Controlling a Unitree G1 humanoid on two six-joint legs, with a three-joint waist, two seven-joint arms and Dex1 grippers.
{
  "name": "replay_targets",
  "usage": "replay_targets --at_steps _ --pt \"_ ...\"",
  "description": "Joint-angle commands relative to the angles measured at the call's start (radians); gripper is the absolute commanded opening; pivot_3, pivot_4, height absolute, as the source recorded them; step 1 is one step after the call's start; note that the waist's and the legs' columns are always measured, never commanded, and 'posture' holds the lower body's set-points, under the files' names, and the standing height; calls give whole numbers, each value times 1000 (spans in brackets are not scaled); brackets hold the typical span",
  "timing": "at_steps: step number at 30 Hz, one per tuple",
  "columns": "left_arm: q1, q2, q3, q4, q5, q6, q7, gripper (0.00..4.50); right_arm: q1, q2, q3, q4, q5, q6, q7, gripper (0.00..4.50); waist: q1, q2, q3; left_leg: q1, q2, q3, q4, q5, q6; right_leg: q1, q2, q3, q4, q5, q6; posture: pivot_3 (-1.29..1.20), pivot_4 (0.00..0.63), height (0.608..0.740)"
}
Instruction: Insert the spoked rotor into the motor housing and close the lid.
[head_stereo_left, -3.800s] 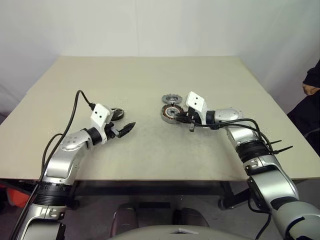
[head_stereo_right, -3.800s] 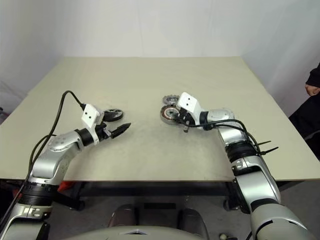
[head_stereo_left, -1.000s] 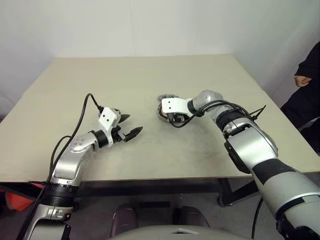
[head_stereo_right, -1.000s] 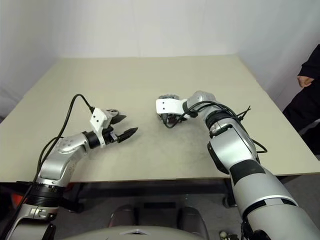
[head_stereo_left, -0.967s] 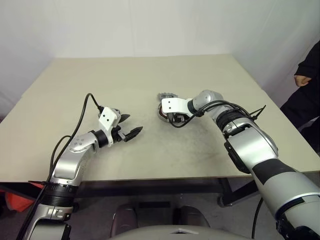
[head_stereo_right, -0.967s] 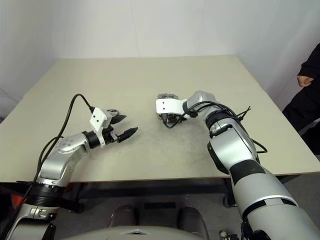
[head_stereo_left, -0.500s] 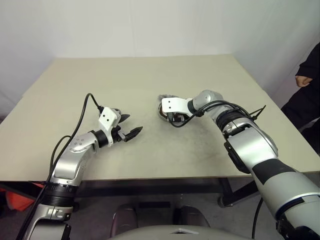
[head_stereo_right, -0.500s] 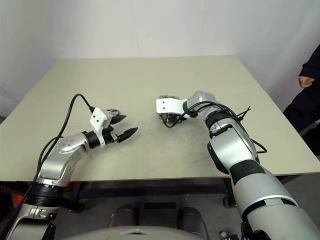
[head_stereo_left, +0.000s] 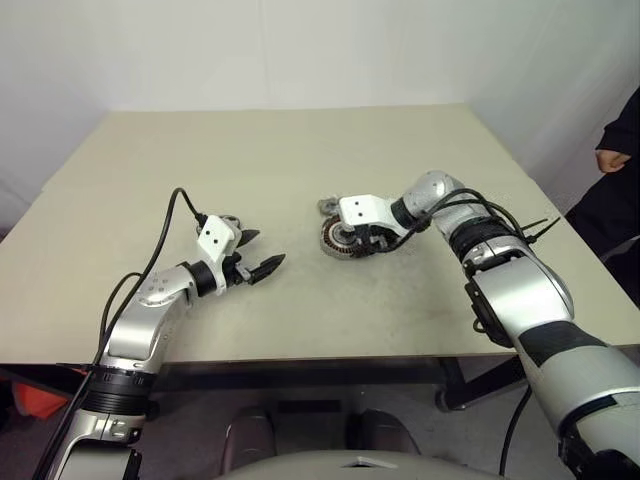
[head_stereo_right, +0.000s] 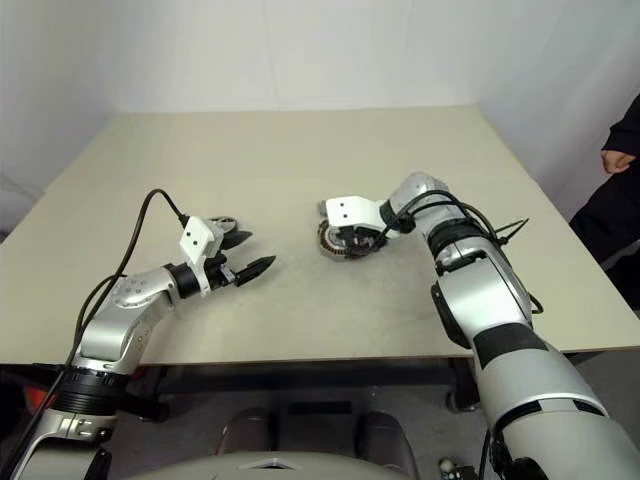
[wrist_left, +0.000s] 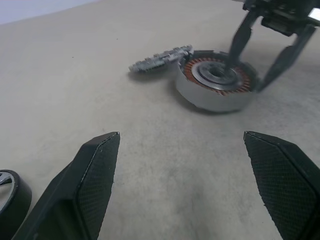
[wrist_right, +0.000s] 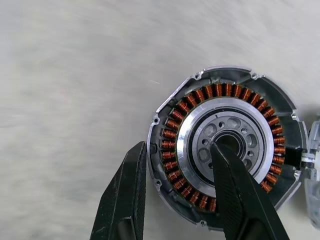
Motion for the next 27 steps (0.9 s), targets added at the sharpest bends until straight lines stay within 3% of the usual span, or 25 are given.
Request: replay_targets --at_steps 1,10,17,23,27 --pt "-10 3 4 -35 -2 -12 0 4178 24 -16 -35 -137 81 -14 73 1788 0 0 0 0 0 0 0 0 0 0 0 0 0 0 0 0 0 740" --pt "-11 7 3 -30 2 -13 -8 4178 200 -49 -9 -463 161 114 156 1788 7 0 0 1 0 0 1 0 0 1 0 0 1 0 0 0 0 740" --pt "-7 10 1 -36 4 -12 -9 4178 218 -68 22 -447 133 144 126 1788 10 -1 0 2 0 0 2 0 0 2 0 0 1 0 0 0 0 740" --pt "-6 10 1 -34 4 -11 -8 4178 218 -67 13 -472 171 148 134 3793 13 -1 0 4 0 0 2 0 0 5 0 0 0 0 0 0 0 740" --pt "-4 9 2 -31 2 -11 -8 4178 205 -71 -7 -517 216 170 146 3793 16 -1 0 4 0 0 2 0 0 5 0 0 1 0 0 0 0 740"
